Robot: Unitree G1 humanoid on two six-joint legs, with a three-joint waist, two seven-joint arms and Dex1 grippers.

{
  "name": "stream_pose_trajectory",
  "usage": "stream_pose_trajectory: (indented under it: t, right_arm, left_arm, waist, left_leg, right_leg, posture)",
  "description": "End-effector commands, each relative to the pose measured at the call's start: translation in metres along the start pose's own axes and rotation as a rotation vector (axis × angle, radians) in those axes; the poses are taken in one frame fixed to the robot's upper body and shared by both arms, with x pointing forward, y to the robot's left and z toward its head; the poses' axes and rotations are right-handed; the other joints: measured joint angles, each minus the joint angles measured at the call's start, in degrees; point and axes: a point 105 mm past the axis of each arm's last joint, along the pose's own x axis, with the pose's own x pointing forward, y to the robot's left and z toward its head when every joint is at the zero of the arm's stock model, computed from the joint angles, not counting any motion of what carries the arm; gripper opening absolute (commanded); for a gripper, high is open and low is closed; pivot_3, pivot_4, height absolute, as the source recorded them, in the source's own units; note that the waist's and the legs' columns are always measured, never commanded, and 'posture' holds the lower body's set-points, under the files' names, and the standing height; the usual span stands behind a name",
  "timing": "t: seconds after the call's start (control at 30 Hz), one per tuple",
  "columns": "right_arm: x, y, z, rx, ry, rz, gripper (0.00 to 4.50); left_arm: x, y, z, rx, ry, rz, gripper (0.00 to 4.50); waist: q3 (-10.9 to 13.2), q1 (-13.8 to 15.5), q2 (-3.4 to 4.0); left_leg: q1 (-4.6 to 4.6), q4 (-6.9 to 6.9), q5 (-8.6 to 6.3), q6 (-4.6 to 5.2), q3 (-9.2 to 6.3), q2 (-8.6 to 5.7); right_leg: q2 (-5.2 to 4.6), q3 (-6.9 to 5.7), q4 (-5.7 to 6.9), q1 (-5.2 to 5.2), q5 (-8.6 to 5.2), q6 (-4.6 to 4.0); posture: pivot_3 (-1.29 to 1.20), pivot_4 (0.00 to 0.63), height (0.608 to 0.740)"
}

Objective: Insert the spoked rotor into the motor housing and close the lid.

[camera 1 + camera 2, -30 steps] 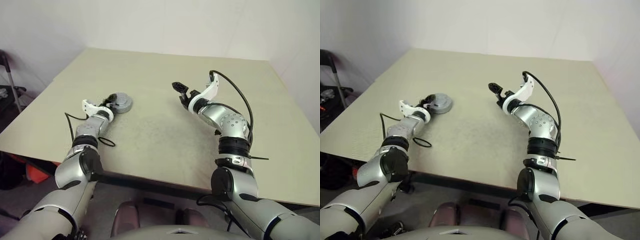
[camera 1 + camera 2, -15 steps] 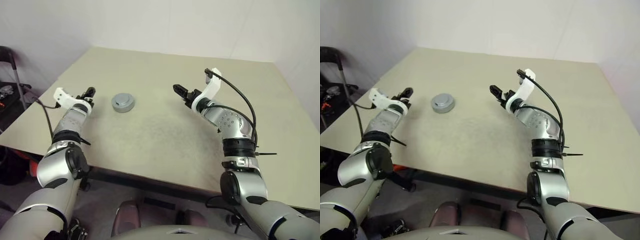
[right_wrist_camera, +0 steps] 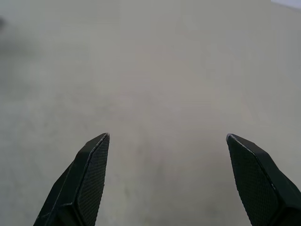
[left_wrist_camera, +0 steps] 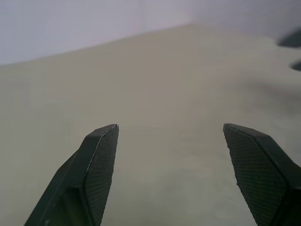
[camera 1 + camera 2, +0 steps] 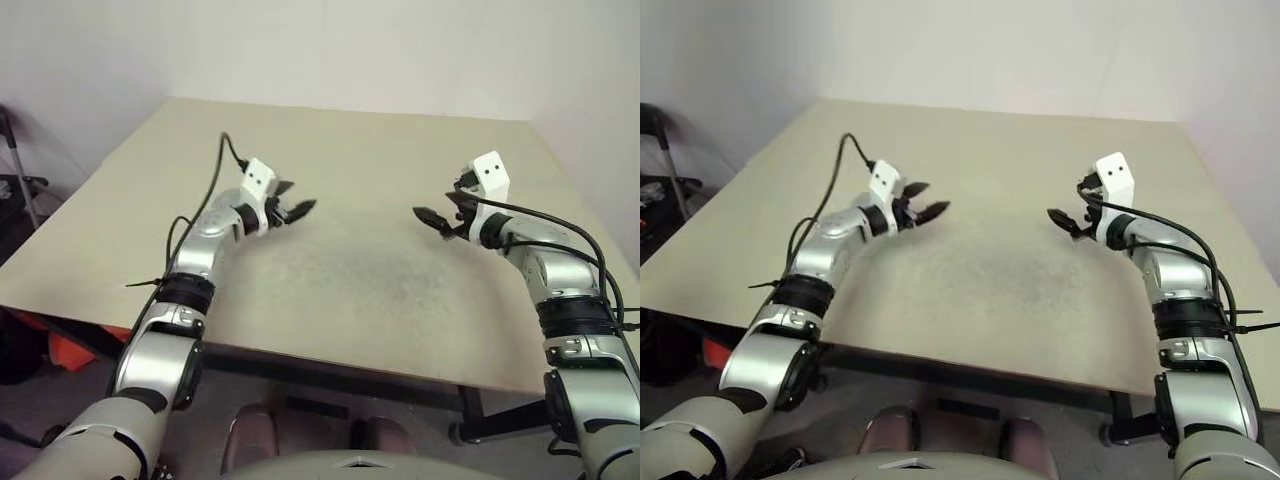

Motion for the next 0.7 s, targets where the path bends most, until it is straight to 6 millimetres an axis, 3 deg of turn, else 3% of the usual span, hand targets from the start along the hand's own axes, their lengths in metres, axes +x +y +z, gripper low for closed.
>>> stream_pose_trajectory:
  t: [0.03, 0.27, 0.7]
  right_arm:
    - [0.001, -0.005, 0.014, -0.040, -0.047, -0.016, 4.50]
    - [0.008, 0.005, 0.008, -0.039, -0.042, -0.001, 4.50]
    - [0.009, 0.002, 0.014, -0.008, -0.089, -0.027, 4.50]
  left_arm:
    - [-0.002, 0.000, 0.011, 0.056, -0.034, -0.001, 3.75]
    - [-0.004, -0.002, 0.006, 0.037, -0.032, 0.017, 3.75]
    - [-0.007, 0.002, 0.014, 0.051, -0.052, 0.071, 3.75]
  waist:
    - [0.0, 0.0, 0.00]
    - [0.0, 0.3, 0.01]
    - [0.0, 0.3, 0.01]
  left_leg:
    - [0.08, 0.01, 0.03, 0.04, 0.00, 0.00]
    - [0.21, 0.16, 0.07, 0.26, 0.03, -0.04]
    - [0.21, 0.16, 0.07, 0.31, 0.03, -0.03]
  right_leg:
    - [0.00, 0.00, 0.04, 0.00, 0.01, -0.02]
    - [-0.10, 0.01, 0.18, 0.01, 0.06, -0.11]
    - [-0.09, 0.00, 0.21, 0.01, 0.05, -0.12]
  posture:
    - [0.00, 0.000, 0.740]
    - [0.00, 0.000, 0.740]
    - [0.00, 0.000, 0.740]
